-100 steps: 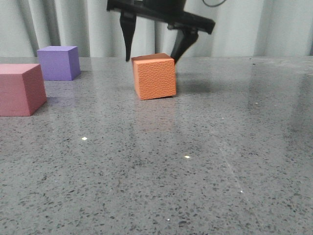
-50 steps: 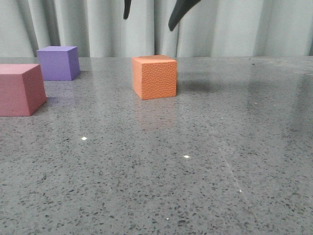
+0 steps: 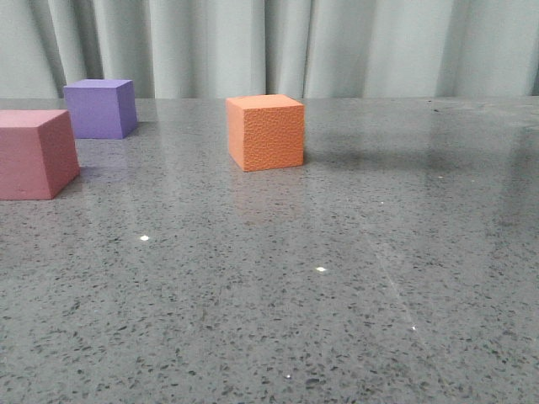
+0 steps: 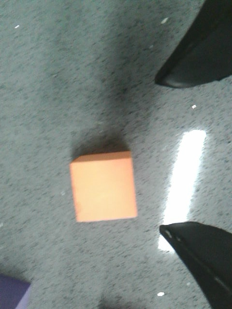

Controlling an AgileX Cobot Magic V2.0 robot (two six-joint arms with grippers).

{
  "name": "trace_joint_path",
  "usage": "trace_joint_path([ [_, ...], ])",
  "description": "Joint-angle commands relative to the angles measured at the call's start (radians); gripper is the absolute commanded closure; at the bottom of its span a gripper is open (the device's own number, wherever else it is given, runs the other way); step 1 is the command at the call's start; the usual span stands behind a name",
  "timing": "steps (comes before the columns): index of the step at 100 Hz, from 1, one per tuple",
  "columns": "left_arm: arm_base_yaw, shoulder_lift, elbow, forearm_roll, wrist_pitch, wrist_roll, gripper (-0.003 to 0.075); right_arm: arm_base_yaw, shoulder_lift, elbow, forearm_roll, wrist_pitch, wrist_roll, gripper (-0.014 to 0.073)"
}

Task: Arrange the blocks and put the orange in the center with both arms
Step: 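Open the right gripper and lift it away from the orange cube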

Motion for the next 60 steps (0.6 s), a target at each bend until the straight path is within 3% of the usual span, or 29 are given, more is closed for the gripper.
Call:
trace_joint_path([
  [1, -0.001, 0.008, -0.033, -0.005, -0.095, 0.0, 0.0156, -0.002, -0.125, 0.089, -0.018, -0.126, -0.01, 0.0025],
  [37, -0.001, 0.018, -0.037, 0.004, -0.115, 0.015, 0.0146, -0.002, -0.445, 0.58, -0.027, -0.332, -0.01, 0.0025],
  [60, -0.001, 0.091, -0.079, 0.003, -0.087, 0.031, 0.0053, -0.002, -0.615, 0.779, -0.027, -0.456, -0.01, 0.0025],
])
